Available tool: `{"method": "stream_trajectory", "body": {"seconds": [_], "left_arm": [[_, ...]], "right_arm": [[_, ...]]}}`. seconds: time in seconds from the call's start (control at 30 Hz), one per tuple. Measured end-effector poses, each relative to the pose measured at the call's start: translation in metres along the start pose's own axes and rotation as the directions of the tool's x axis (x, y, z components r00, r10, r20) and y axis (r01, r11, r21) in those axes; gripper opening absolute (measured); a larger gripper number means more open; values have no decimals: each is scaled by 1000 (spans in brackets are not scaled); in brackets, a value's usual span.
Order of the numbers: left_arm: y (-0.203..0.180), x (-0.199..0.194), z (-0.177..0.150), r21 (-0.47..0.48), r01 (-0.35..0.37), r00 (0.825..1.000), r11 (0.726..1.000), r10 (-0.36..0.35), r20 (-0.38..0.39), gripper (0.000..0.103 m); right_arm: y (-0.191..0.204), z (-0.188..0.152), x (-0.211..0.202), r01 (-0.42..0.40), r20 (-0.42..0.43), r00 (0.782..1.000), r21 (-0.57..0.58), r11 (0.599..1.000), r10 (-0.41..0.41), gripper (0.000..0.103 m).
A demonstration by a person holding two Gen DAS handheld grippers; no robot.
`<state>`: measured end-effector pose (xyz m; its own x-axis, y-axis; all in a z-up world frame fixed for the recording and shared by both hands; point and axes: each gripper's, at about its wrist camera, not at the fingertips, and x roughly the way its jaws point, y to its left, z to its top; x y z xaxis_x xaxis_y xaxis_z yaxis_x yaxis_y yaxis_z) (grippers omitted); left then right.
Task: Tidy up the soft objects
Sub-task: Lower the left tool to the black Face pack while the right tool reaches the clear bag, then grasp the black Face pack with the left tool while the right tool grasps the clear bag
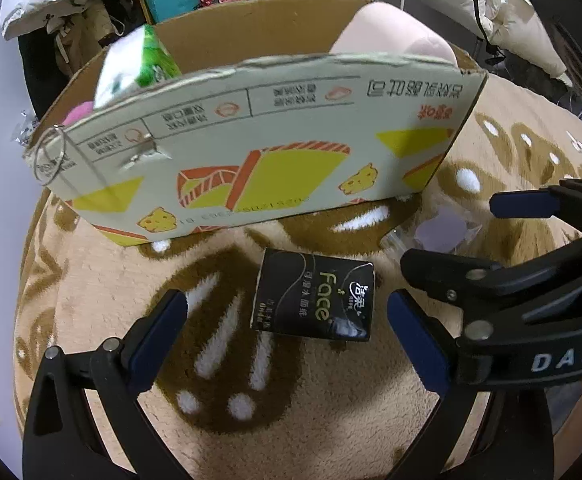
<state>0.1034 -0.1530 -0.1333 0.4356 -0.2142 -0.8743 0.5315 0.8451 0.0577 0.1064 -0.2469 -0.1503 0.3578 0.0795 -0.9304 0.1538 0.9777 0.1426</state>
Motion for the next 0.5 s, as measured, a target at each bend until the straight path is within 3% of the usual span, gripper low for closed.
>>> {"method": "stream_trajectory", "body": {"seconds": [0.17, 0.5], "left_arm": [[-2, 6, 0, 4, 0, 1000, 1000, 0, -14, 99], [4, 19, 1, -19, 5, 999, 1000, -6, -48, 99]], "right_arm": [[-6, 0, 11, -8, -47, 999, 4, 1000, 8, 94], [-6, 7, 22, 2, -72, 997, -19, 1000, -3, 93]]}}
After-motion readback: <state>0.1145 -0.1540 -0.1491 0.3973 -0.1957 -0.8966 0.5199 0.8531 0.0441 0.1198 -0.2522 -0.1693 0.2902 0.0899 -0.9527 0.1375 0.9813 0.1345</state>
